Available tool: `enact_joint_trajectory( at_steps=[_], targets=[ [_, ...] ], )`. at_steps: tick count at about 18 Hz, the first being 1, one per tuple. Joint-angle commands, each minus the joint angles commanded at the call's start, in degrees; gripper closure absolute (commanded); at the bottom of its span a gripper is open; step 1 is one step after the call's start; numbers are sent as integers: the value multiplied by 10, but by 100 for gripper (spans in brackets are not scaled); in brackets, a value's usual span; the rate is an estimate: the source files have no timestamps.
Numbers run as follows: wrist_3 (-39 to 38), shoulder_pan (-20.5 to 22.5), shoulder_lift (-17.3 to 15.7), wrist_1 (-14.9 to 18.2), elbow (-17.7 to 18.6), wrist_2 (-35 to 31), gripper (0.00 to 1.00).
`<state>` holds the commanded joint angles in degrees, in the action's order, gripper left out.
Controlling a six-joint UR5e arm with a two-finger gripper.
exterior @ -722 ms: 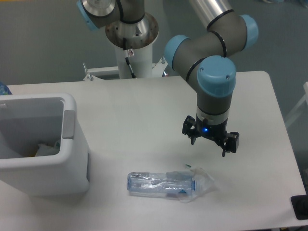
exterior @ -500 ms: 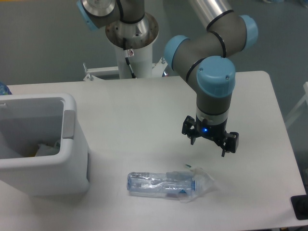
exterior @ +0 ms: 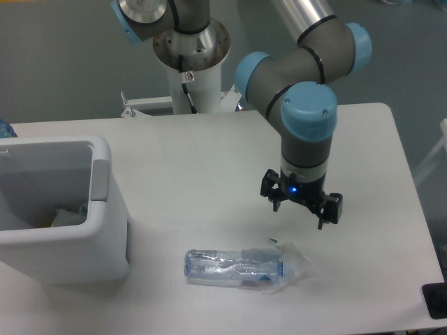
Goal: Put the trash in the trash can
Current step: 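Lower the open gripper toward the clear plastic water bottle, then close the gripper on the bottle's cap end and rotate it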
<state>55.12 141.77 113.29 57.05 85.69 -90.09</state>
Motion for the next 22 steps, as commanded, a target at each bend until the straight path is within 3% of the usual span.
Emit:
enact_joint_trajectory(
  at_steps=[6,11,15,18,22],
  targets=[
    [-6,-34,15,-47,5,2,0],
    [-4,-62,21,-112,44,0,0],
    [12,-74,32,-114,54,2,0],
    [80,-75,33,-113,67,0,0],
    [111,-74,48,-115,56,-1,0]
  ],
)
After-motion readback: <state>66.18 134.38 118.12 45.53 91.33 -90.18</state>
